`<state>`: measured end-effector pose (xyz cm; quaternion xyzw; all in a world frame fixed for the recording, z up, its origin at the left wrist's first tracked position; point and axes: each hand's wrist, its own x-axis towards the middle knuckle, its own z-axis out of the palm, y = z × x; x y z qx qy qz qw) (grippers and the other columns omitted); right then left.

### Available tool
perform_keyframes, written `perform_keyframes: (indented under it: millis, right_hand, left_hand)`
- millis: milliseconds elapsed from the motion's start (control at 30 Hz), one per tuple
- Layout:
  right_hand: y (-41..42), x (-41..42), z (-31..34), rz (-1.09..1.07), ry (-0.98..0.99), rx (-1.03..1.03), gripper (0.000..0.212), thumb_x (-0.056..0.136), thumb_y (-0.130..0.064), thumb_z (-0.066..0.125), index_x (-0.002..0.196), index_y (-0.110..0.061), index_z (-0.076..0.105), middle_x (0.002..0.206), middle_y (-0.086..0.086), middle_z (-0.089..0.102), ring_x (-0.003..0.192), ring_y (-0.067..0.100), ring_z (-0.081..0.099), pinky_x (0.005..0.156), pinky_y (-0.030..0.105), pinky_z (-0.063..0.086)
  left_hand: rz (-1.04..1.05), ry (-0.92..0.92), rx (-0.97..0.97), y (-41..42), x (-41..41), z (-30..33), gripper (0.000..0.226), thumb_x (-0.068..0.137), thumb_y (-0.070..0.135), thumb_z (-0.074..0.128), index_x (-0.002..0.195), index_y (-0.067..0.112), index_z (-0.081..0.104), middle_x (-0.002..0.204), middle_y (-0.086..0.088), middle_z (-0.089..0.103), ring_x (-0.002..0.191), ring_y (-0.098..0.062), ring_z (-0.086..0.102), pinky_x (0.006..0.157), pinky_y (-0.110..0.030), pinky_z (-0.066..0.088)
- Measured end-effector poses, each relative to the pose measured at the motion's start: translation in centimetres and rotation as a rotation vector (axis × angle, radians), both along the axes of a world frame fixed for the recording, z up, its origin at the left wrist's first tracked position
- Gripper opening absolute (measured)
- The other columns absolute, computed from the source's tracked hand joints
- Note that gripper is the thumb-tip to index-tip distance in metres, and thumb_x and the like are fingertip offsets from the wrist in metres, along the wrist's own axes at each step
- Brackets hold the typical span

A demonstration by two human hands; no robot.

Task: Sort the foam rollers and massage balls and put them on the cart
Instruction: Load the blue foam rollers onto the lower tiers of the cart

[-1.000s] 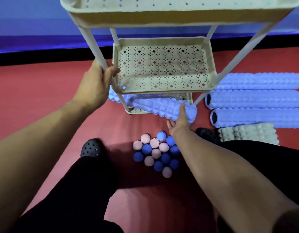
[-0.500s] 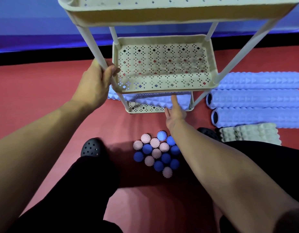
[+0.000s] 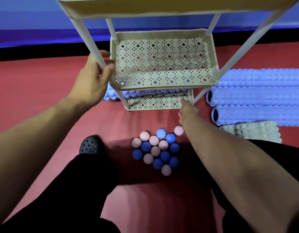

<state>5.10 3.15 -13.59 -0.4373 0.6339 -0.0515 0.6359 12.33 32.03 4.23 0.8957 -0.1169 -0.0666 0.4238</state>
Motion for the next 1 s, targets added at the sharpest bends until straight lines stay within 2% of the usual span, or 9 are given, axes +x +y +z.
perform_keyframes:
  millis: [67, 267, 367, 467, 533, 567, 633, 800, 1000]
  right_hand:
    - [0.1, -0.8, 0.5, 0.262, 0.020, -0.144, 0.070, 0.081, -0.028, 0.084, 0.134, -0.001, 0.047, 0.123, 0.008, 0.062, 0.111, 0.024, 0.062, 0.097, 0.033, 0.050]
    - [-4.6, -1.5, 0.8, 0.705, 0.025, -0.349, 0.087, 0.066, -0.030, 0.094, 0.130, -0.002, 0.042, 0.118, 0.005, 0.059, 0.108, 0.022, 0.063, 0.086, 0.020, 0.049]
    - [-7.4, -0.9, 1.4, 0.945, -0.054, -0.445, 0.112, 0.063, -0.026, 0.096, 0.148, -0.005, 0.025, 0.139, -0.005, 0.041, 0.125, 0.010, 0.043, 0.104, 0.016, 0.036]
    - [-11.0, 1.1, 1.3, 1.119, -0.104, -0.450, 0.059, 0.061, -0.020, 0.097, 0.112, -0.009, 0.070, 0.141, 0.003, 0.055, 0.129, 0.006, 0.050, 0.101, 0.011, 0.040]
    - [-12.7, 1.9, 0.9, 1.224, -0.122, -0.411, 0.045, 0.061, -0.017, 0.097, 0.092, -0.008, 0.065, 0.133, 0.005, 0.064, 0.122, -0.001, 0.056, 0.096, 0.009, 0.044]
    - [-13.4, 2.1, 0.6, 1.272, -0.110, -0.392, 0.060, 0.061, -0.019, 0.097, 0.116, -0.011, 0.072, 0.130, 0.001, 0.066, 0.121, -0.001, 0.057, 0.099, 0.012, 0.045]
    - [-13.7, 2.5, 0.4, 1.321, -0.101, -0.390, 0.068, 0.062, -0.023, 0.096, 0.121, -0.005, 0.067, 0.119, -0.014, 0.070, 0.117, -0.009, 0.056, 0.103, 0.016, 0.044]
    - [-13.3, 3.2, -0.4, 1.373, -0.046, -0.434, 0.052, 0.060, -0.035, 0.096, 0.103, -0.025, 0.070, 0.088, -0.033, 0.057, 0.075, -0.039, 0.043, 0.060, -0.012, 0.029]
    - [-13.3, 3.0, -0.3, 1.367, -0.077, -0.471, 0.065, 0.059, -0.038, 0.096, 0.114, -0.017, 0.068, 0.102, -0.027, 0.063, 0.090, -0.018, 0.050, 0.066, -0.013, 0.029]
  left_hand:
    - [-0.039, 0.088, 0.007, 0.9, -0.4, -1.0, 0.074, 0.091, 0.039, 0.071, 0.150, 0.029, 0.027, 0.131, 0.030, 0.046, 0.127, 0.001, 0.049, 0.104, -0.018, 0.043]
    - [0.013, 0.441, 0.525, 4.2, 0.9, -6.0, 0.139, 0.067, 0.037, 0.093, 0.161, 0.014, -0.006, 0.168, -0.010, 0.005, 0.154, -0.026, 0.010, 0.122, -0.044, 0.021]
    - [0.086, 0.580, 0.519, 4.4, 1.6, -8.2, 0.143, 0.065, 0.038, 0.093, 0.160, 0.013, -0.011, 0.169, -0.005, 0.000, 0.155, -0.025, 0.008, 0.122, -0.044, 0.022]
    - [0.226, 0.611, 0.294, 3.8, 1.7, -10.9, 0.139, 0.065, 0.023, 0.095, 0.159, 0.010, -0.007, 0.160, -0.005, 0.025, 0.148, -0.024, 0.028, 0.108, -0.037, 0.035]
    - [0.288, 0.601, 0.206, 3.7, 1.8, -12.7, 0.139, 0.066, 0.017, 0.094, 0.159, 0.010, -0.009, 0.158, -0.004, 0.028, 0.144, -0.019, 0.031, 0.103, -0.034, 0.036]
    - [0.313, 0.604, 0.185, 3.8, 1.8, -13.5, 0.142, 0.066, 0.016, 0.094, 0.159, 0.011, -0.013, 0.164, -0.003, 0.022, 0.147, -0.019, 0.028, 0.107, -0.034, 0.034]
    - [0.346, 0.591, 0.152, 3.9, 2.0, -14.6, 0.145, 0.066, 0.015, 0.094, 0.158, 0.013, -0.018, 0.169, -0.003, 0.009, 0.152, -0.021, 0.019, 0.115, -0.036, 0.028]
    - [0.288, 0.492, 0.049, 3.6, 3.0, -16.0, 0.137, 0.059, 0.002, 0.095, 0.158, 0.010, 0.000, 0.155, -0.010, 0.039, 0.140, -0.023, 0.044, 0.111, -0.040, 0.041]
    - [0.259, 0.429, 0.029, 4.3, 2.4, -16.9, 0.142, 0.046, 0.009, 0.100, 0.154, 0.007, 0.008, 0.152, -0.011, 0.042, 0.136, -0.025, 0.048, 0.111, -0.047, 0.044]
